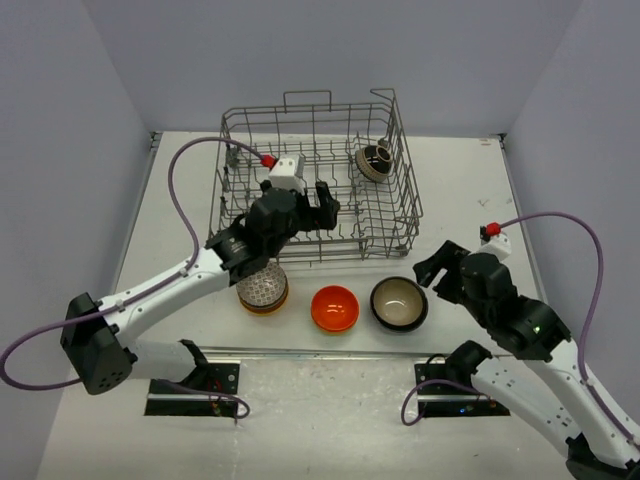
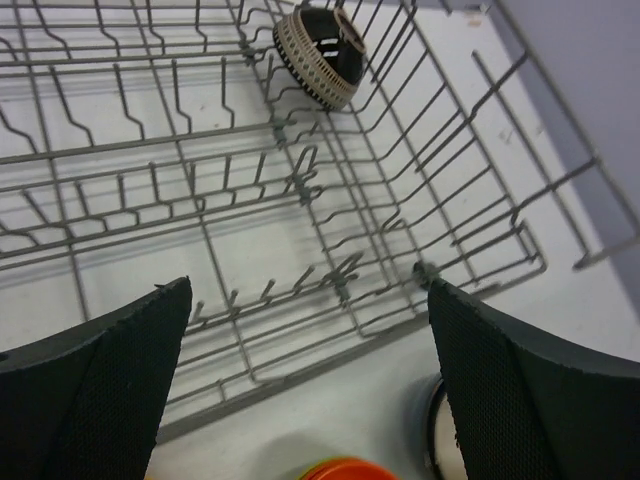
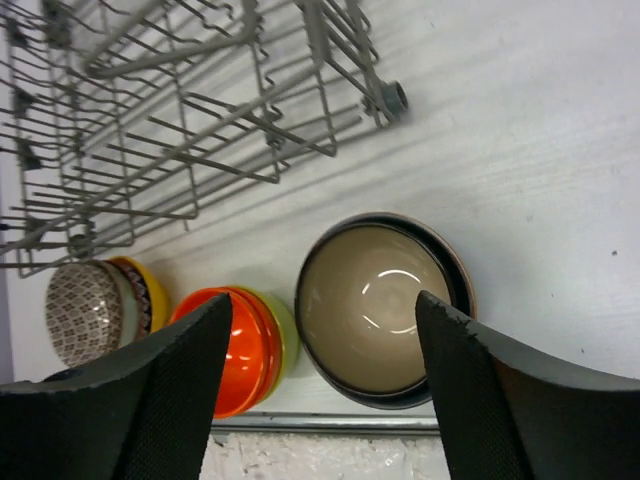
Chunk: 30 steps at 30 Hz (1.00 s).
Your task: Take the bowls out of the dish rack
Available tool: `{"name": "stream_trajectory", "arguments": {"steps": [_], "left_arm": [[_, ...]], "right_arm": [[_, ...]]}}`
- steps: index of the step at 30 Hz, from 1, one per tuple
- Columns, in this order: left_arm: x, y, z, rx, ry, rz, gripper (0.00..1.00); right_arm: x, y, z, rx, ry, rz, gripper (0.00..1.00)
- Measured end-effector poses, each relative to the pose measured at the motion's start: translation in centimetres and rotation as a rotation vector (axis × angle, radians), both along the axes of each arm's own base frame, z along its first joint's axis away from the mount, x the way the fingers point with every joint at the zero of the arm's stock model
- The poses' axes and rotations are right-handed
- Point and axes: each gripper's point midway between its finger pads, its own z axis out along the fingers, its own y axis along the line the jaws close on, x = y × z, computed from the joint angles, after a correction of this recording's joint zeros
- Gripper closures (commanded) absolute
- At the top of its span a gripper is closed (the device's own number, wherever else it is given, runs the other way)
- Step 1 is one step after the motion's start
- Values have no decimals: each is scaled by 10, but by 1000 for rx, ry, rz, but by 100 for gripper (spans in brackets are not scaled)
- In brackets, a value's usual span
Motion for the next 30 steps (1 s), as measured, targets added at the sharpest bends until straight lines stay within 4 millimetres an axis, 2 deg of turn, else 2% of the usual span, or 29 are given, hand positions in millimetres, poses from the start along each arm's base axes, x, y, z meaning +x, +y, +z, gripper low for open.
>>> {"name": "stream_trajectory", "arguments": {"steps": [3,5,8,16,19,22,27,30], "left_arm": [[32,-10,11,-128,17,13,0],[53,-16,16,-187,34,17,0],[95,-31,27,-267,38,11,0],[218,-57,15,-335,68,-49,0],[251,-63,-2,-335,97,-68,0],[275,-71,-29,-330,134,-98,0],[277,-82,-92,-307,247,-149,0],[275,-87,-120,-307,300,-168,0]], "right_arm": [[3,0,26,21,-89,26,2],[3,1,32,16,-118,47,1],[3,1,35,2,-139,74,1],[-8,-4,53,14,-242,128,1],[-12,-7,57,17,-272,139,1],[-15,-6,55,16,-280,158,1],[-14,-5,37,-10,-244,172,1],[-14,-4,32,-20,-231,177,1]]}}
